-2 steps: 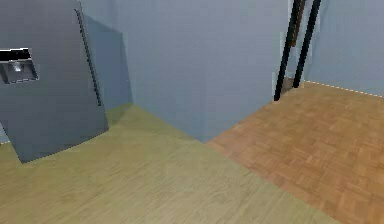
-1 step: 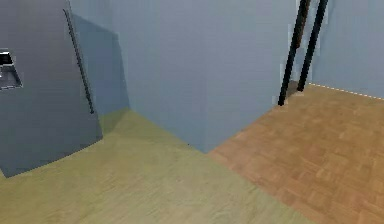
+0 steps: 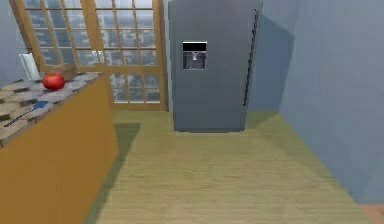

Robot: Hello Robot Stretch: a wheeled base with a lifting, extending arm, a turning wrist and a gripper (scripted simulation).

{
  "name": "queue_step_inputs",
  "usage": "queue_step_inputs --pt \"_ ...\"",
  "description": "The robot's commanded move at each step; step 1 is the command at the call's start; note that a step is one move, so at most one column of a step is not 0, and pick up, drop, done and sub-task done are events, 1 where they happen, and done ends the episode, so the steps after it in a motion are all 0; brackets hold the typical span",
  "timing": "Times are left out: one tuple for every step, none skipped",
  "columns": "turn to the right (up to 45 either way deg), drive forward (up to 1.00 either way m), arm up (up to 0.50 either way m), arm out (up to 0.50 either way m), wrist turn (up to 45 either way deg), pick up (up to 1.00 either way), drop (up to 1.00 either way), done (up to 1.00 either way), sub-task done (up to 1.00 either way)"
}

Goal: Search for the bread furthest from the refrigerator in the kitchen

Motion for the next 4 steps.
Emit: queue_step_inputs --pt "-3.0 0.00 0.00 0.00 0.0 0.00 0.00 0.00 0.00" --pt "0.0 1.00 0.00 0.00 0.0 0.00 0.00 0.00 0.00" --pt "0.0 0.80 0.00 0.00 0.0 0.00 0.00 0.00 0.00" --pt "-42.0 0.00 0.00 0.00 0.0 0.00 0.00 0.00 0.00"
